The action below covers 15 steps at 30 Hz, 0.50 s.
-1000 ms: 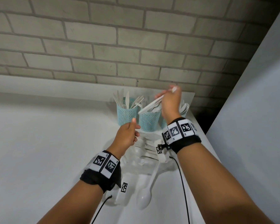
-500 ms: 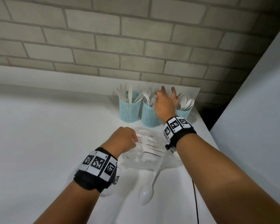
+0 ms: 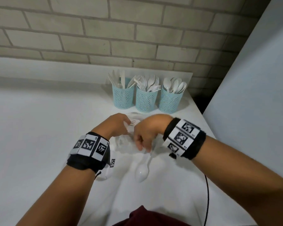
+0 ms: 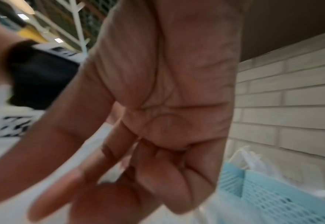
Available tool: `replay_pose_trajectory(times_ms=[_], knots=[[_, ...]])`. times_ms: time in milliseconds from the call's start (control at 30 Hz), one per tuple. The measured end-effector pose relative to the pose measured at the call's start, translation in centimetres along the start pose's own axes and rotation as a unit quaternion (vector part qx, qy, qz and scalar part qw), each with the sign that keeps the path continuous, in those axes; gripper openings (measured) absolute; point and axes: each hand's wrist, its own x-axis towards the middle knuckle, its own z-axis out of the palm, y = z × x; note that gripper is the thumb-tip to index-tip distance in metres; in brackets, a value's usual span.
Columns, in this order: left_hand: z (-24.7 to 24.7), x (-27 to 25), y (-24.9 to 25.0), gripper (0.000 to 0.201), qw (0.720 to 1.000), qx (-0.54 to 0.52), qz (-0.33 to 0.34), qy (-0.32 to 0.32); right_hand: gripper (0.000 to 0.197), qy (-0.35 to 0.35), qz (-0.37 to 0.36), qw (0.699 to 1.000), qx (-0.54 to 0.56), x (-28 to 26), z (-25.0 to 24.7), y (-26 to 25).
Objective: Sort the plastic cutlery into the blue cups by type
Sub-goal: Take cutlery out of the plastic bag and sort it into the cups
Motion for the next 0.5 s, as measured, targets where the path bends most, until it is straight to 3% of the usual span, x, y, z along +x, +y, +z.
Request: replay_pose_trajectory(times_ms=[100,167,200,267,333,433,500], knots=[[0.2,-0.2,-0.3,0.047,1.0,-0.018,0.005,-0.022,0.036,0.023,0.034,0.991,-0.129,0.8,3.5,-1.8],[0.2,-0.5,-0.4,0.051,0.999,-0.021,0.012,-0.035,0.012,0.093,0.036,0.981,-0.168,0.9,5.2,-2.7],[0.2,-0.6,-0.5,0.052,0.999,-0.023,0.014,-0.037,0.01,0.12,0.035,0.976,-0.179,1.1,5.8,-2.9],[0.2,-0.7,-0.8,0.053,0.999,-0.029,0.017,-0.037,0.026,0.13,0.034,0.973,-0.187,1.3,6.5,-2.9],[0.2,-0.8,-1.1,0.051,0.999,-0.036,0.017,-0.034,0.03,0.134,0.03,0.977,-0.164,1.4,6.5,-2.6],[0.0,-0.8,-1.4,0.05,0.999,-0.034,0.014,-0.03,0.009,0.13,-0.021,0.989,-0.073,0.8,5.5,-1.4],[-0.1,-0.8,-1.7,0.051,0.999,-0.033,0.009,-0.022,0.019,0.117,-0.033,0.993,0.007,-0.1,4.2,0.0]])
